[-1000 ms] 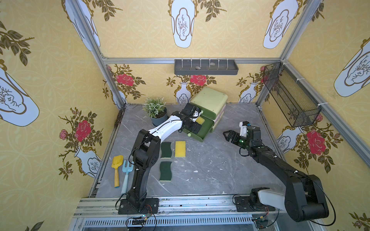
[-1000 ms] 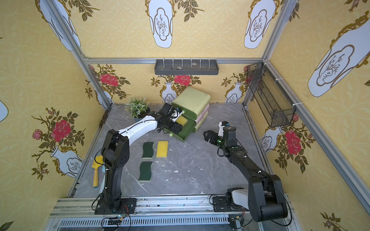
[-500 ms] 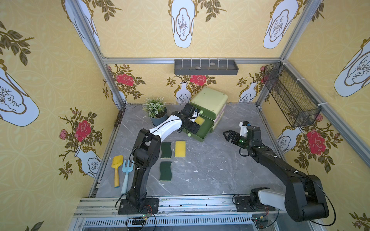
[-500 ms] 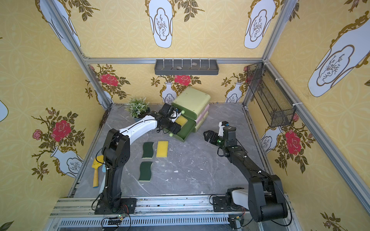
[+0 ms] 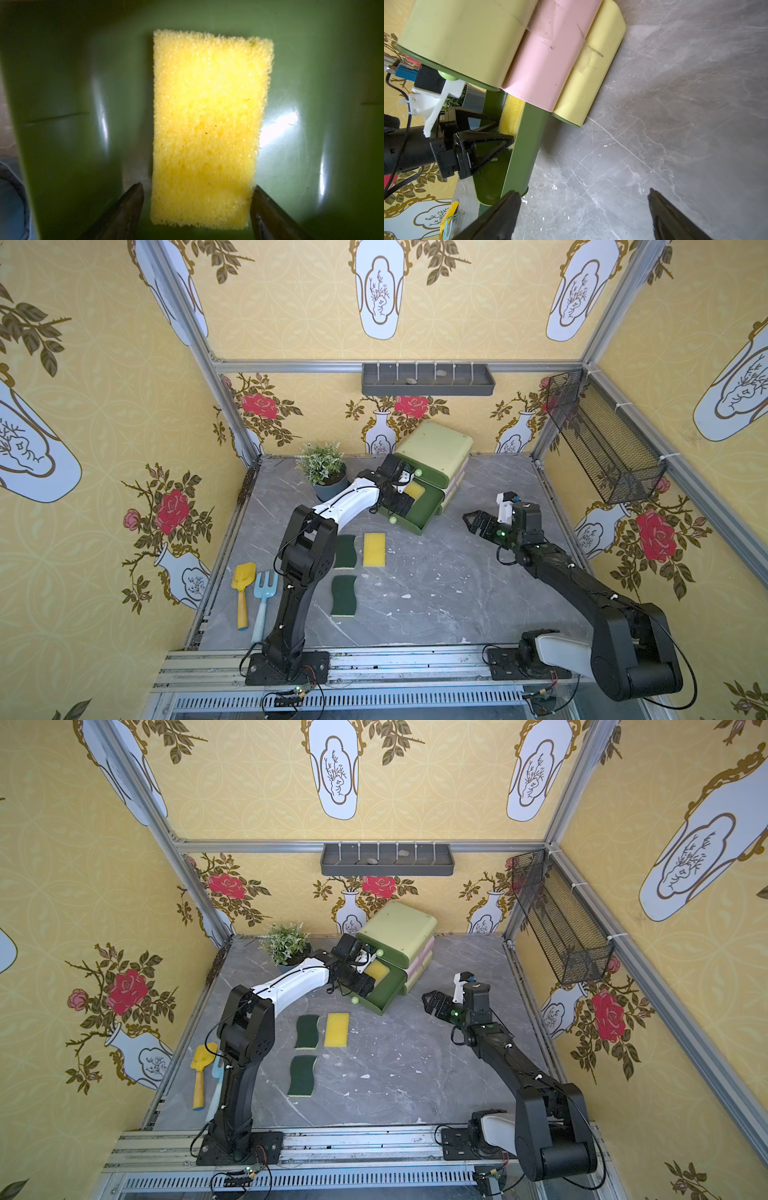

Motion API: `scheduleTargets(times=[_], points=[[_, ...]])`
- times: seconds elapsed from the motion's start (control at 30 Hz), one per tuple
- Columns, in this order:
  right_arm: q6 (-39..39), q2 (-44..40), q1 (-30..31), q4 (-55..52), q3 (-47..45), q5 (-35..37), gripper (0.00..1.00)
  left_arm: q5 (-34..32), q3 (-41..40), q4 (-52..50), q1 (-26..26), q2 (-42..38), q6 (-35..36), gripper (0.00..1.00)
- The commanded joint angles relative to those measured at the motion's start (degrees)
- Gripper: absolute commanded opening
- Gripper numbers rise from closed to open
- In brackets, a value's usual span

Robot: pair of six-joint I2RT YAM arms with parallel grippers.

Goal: Take the sponge out of the drawer
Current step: Pick up the sponge from the drawer.

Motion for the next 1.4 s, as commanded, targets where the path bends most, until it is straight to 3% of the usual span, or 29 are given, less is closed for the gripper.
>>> scheduleTargets(times=[0.0, 0.13, 0.6, 1.37], points=[[-0.37, 0.19, 0.06, 2.02, 0.15, -0.32, 0.99, -0.40, 0.34, -0.50, -0.08, 0.82, 0.68, 0.73], [-0.41, 0.27, 0.07, 2.08, 0.14, -0.40, 0.99, -0.72, 0.31, -0.68, -0.08, 0.82, 0.82, 0.62], [-0.34, 0.32, 0.05, 2.07, 0.19, -0.41, 0.98, -2.09, 0.50, -0.12, -0.08, -0.58, 0.68, 0.01], [-0.40, 0.23, 0.06, 2.01, 0.15, -0.40, 0.98, -3.12, -1.24, 1.52, -0.04, -6.85, -1.08, 0.00]])
